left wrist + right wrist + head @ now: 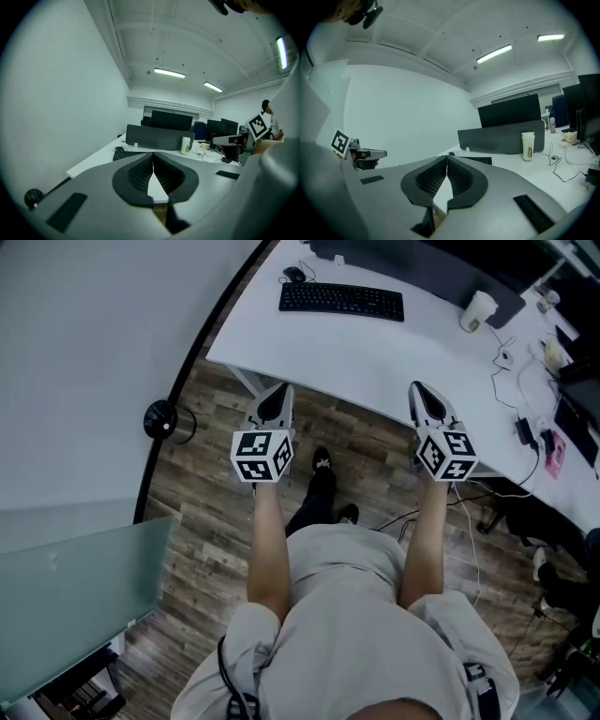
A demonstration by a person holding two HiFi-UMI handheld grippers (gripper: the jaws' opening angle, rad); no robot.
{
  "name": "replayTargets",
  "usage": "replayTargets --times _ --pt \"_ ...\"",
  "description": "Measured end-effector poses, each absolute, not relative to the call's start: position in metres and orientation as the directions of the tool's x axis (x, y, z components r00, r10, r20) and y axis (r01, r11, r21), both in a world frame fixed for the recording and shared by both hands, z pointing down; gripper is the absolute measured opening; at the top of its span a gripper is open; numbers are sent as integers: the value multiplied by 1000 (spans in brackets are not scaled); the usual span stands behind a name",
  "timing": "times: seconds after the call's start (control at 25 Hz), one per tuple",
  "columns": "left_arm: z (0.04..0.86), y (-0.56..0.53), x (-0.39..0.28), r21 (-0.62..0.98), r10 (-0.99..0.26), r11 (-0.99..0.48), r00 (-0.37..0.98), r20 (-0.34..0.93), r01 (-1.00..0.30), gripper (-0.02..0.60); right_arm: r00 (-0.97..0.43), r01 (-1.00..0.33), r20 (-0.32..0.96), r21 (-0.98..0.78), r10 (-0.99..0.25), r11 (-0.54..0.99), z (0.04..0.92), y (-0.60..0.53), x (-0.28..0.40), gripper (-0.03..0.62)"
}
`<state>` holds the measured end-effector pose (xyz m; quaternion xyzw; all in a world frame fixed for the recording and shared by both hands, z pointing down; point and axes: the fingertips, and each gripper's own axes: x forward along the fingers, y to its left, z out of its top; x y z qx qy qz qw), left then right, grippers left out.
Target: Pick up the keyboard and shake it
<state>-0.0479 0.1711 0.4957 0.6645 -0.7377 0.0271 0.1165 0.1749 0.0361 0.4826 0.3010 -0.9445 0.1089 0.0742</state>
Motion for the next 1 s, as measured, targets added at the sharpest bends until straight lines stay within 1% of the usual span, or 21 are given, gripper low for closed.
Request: replayTargets --times 0.28,0.52,0.76,1.0 --pt "504 124 -70 186 -981 80 -44 188 -979 15 -764 -641 294 -248 -574 726 504 -12 166 40" --pt "517 89 -96 217 -978 73 -27 207 -974 17 -774 -611 332 -171 -539 773 500 -41 133 40" --pt "508 62 -141 223 -981 90 -48 188 -971 17 -757 -625 357 -152 -547 766 498 -72 109 40" --pt "518 46 -182 259 -976 85 -29 214 -962 17 -724 -660 381 -137 -575 739 502 -98 93 40"
